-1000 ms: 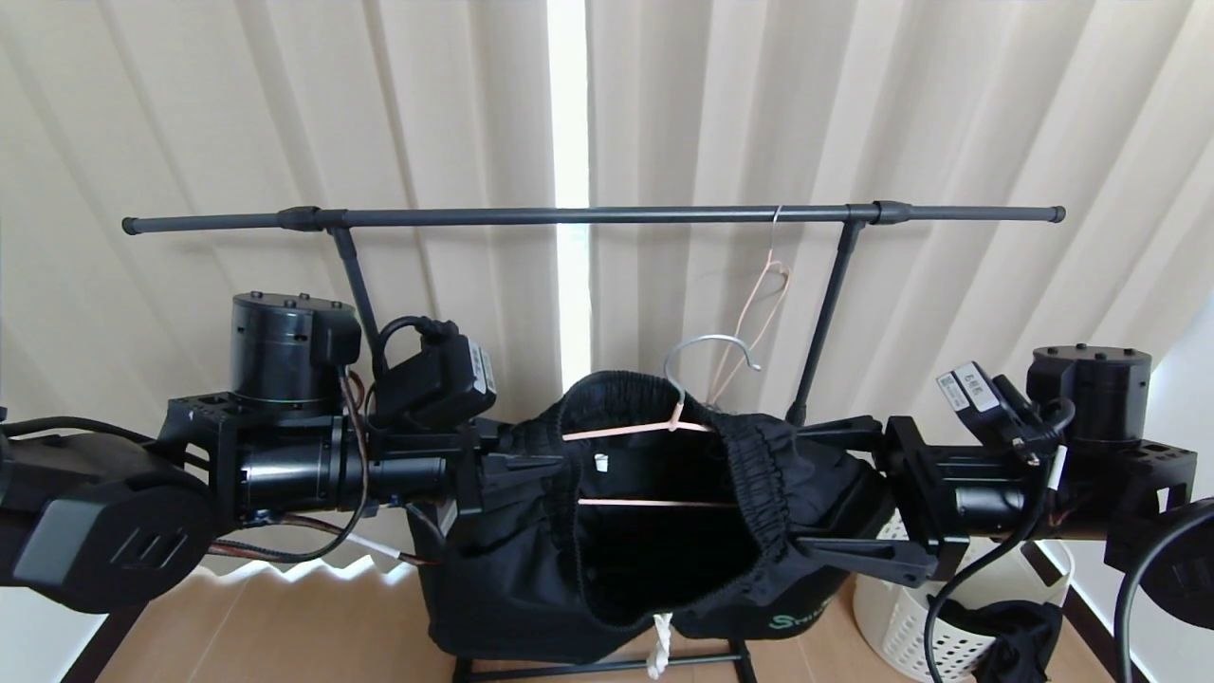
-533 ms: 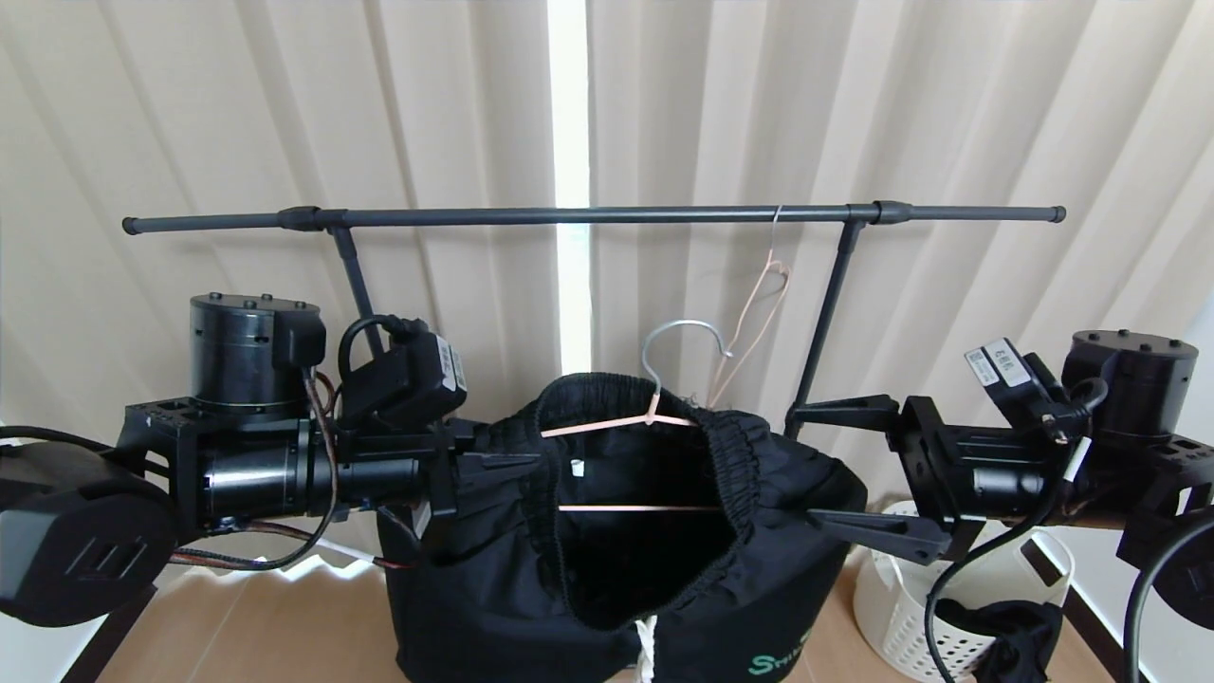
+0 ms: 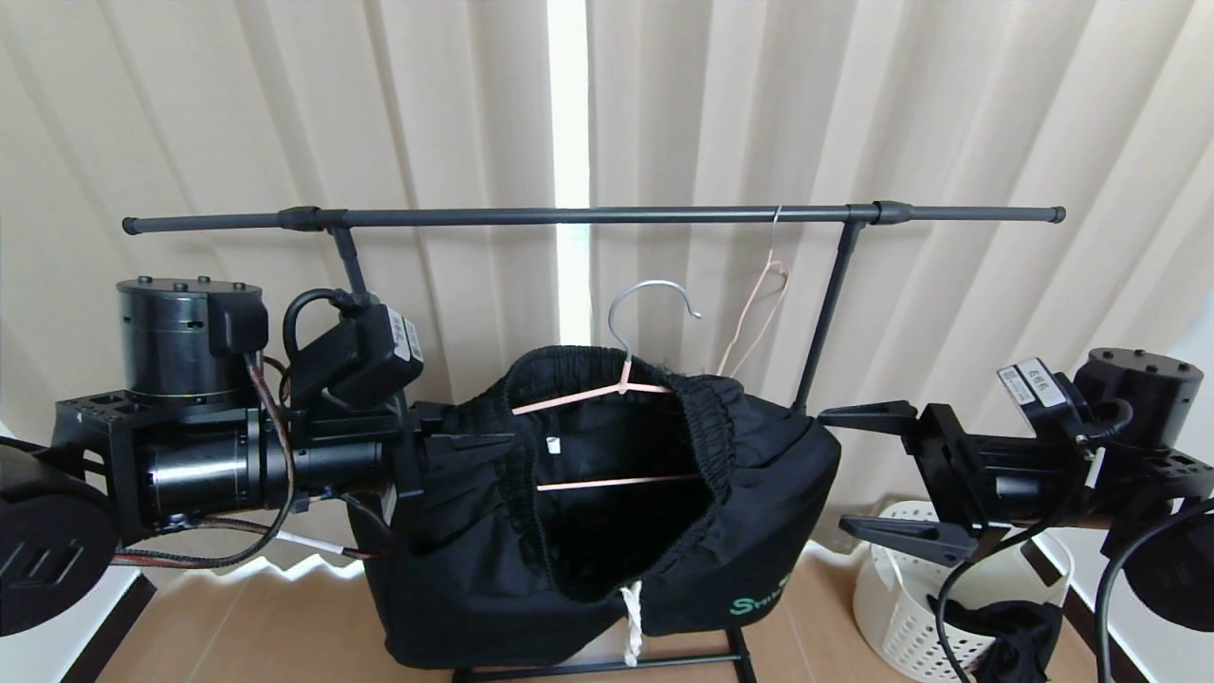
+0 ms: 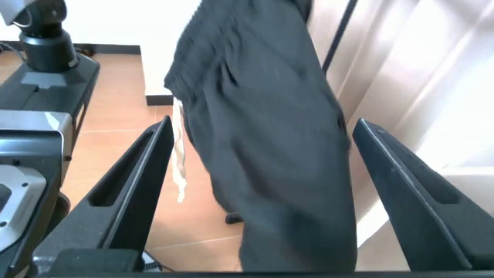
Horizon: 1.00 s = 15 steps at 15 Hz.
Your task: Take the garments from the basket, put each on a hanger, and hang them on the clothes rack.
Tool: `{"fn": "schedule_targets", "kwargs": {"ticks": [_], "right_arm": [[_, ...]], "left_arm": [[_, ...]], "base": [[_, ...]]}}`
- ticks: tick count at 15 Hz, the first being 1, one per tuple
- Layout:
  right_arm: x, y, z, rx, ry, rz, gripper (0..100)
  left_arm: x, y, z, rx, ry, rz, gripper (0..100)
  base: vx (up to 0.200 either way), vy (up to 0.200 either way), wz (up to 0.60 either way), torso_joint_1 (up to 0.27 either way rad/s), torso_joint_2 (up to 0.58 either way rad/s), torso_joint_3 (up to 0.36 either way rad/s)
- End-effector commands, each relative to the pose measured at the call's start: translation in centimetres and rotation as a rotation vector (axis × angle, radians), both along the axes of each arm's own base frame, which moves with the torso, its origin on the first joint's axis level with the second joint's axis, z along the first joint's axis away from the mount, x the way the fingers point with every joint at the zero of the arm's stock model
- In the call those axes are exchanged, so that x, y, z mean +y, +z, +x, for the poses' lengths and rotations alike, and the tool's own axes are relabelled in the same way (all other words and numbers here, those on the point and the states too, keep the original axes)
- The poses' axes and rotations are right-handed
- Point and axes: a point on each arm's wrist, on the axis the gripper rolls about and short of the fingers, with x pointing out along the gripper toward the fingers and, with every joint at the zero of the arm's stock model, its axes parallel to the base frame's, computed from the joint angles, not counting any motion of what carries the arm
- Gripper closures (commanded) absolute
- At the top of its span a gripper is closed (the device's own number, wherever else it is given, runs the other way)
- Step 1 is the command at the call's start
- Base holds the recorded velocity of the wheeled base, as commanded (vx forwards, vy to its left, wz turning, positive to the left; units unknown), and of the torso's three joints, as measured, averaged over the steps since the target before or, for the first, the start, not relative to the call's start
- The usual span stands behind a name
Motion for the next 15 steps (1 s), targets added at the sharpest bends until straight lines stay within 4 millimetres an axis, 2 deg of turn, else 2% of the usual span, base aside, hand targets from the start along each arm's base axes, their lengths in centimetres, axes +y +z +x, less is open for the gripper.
{"fn": "schedule_targets", "kwargs": {"ticks": [1,4,6,15], "right_arm": [[-0.1,-2.0,0.8,0.062,-0.007,-0.004,0],[0.0,-3.3,2.3,0.093,-0.009,-0.006,0],[-0.1,-3.4,2.4,0.103,-0.012,-0.005,0],[0.9,-8.5,3.9,0.239,0.001,-0.022,0]], "left_arm": [[0.2,0.7,-0.4,-0.019,0.005,-0.013,100],[0.4,1.0,-0.9,-0.029,0.005,-0.016,100],[0.4,0.8,-1.0,-0.022,0.005,-0.014,100],[0.7,1.7,-1.7,-0.048,0.009,-0.029,100]], "base": [[0.000,0.000,0.00,0.000,0.00,0.000],[0.000,0.000,0.00,0.000,0.00,0.000],[0.000,0.000,0.00,0.000,0.00,0.000],[0.000,0.000,0.00,0.000,0.00,0.000]]}}
